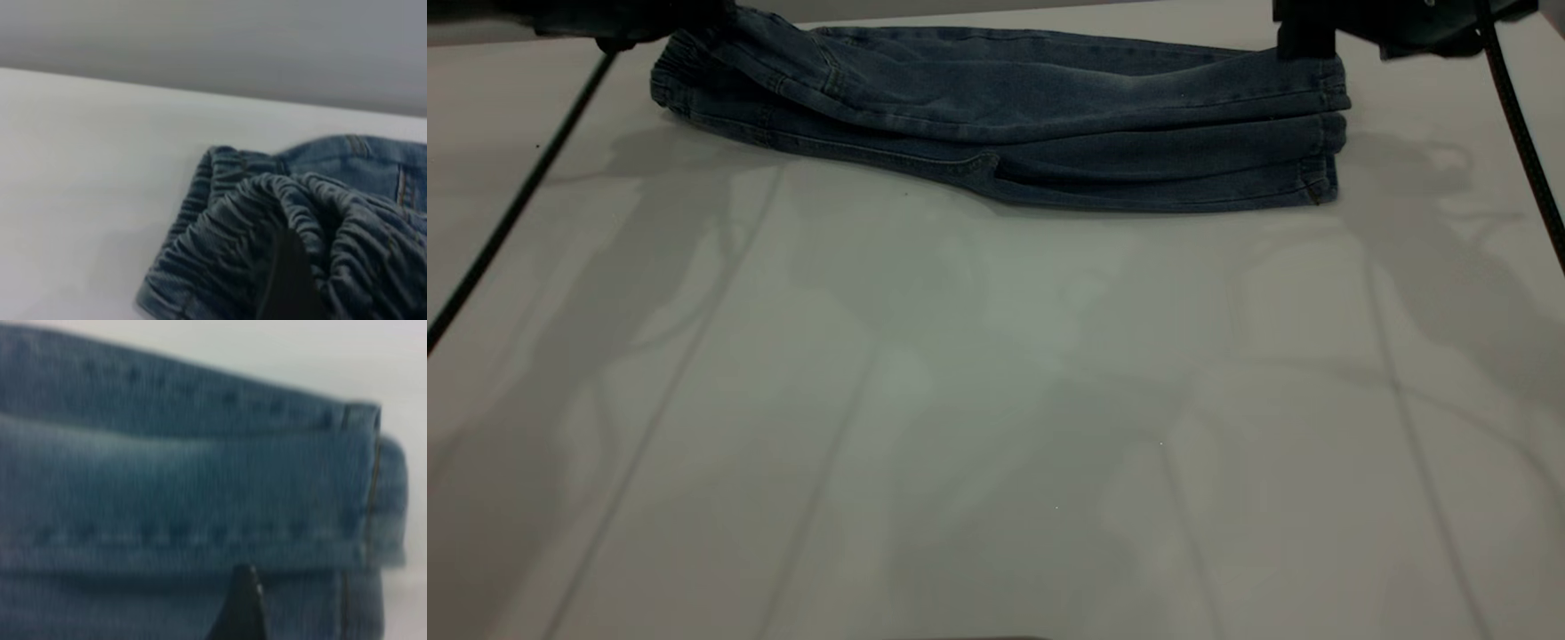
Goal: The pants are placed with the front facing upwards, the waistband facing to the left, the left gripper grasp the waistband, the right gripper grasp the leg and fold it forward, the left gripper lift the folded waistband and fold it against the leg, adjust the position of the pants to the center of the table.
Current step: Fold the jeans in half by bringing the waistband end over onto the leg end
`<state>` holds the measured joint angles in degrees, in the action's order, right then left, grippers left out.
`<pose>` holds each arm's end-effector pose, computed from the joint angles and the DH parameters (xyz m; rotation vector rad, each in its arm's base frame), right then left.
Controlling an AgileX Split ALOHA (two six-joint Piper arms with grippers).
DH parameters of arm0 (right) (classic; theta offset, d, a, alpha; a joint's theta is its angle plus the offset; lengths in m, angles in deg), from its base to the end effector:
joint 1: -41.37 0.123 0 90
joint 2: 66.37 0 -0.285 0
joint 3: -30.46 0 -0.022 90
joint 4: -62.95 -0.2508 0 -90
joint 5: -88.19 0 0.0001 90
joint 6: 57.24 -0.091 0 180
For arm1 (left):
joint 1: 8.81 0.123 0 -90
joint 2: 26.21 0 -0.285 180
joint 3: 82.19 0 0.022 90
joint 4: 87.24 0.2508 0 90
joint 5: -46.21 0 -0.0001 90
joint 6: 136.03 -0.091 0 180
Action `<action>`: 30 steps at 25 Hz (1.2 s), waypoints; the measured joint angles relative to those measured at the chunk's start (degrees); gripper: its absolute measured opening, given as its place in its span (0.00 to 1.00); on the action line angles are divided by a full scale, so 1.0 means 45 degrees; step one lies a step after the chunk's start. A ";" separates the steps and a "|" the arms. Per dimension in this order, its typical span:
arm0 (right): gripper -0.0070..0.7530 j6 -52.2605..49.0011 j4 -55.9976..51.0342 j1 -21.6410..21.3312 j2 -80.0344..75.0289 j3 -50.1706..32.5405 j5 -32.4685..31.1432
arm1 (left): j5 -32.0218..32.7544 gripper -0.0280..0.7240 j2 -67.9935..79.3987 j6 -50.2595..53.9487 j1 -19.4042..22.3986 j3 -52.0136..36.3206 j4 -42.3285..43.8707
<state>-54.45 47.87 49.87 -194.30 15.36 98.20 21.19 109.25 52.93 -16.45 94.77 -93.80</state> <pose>0.4057 0.0565 0.0982 0.0953 2.3281 0.1275 0.4655 -0.0580 0.1131 -0.1574 1.9822 -0.2071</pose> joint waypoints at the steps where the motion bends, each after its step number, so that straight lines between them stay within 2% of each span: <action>1: 0.80 0.0000 0.0000 0.0000 0.0038 0.0000 -0.0404 | 0.0914 0.62 -0.0158 -0.0015 0.0000 0.0304 0.0136; 3: 0.80 0.0000 0.0000 0.0000 0.0230 0.0000 -0.1128 | 0.3101 0.63 -0.0565 -0.0084 0.0000 0.1090 0.0838; 8: 0.75 0.0104 0.0000 0.0000 0.1095 0.0000 -0.2454 | 0.9951 0.63 -0.1316 -0.0221 0.0000 0.3230 0.2257; 11: 0.75 0.0154 0.0000 0.0000 0.1336 0.0000 -0.2724 | 1.2885 0.63 -0.1316 -0.0614 0.0000 0.3815 0.2325; 13: 0.75 0.0189 0.0000 0.0000 0.1352 0.0000 -0.2780 | 1.3718 0.63 -0.1184 -0.1082 0.0000 0.3828 0.2220; 16: 0.75 0.0189 0.0000 0.0000 0.1352 0.0000 -0.2854 | 1.3762 0.63 -0.0638 -0.1707 0.0000 0.3842 0.1983; 22: 0.75 0.0189 0.0000 0.0000 0.1352 0.0000 -0.2854 | 1.1601 0.63 0.0782 -0.1904 -0.0209 0.3842 0.1458; 27: 0.75 0.0189 0.0000 0.0000 0.1352 0.0000 -0.2882 | 0.9084 0.63 0.1275 -0.1915 -0.0464 0.3842 0.1458; 30: 0.75 0.0189 0.0000 0.0000 0.1352 0.0000 -0.2894 | 0.6433 0.63 0.1300 -0.1915 -0.0479 0.3842 0.1458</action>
<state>-53.60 47.87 49.87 -188.21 15.36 85.18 50.14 115.10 44.31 -18.60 112.06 -87.24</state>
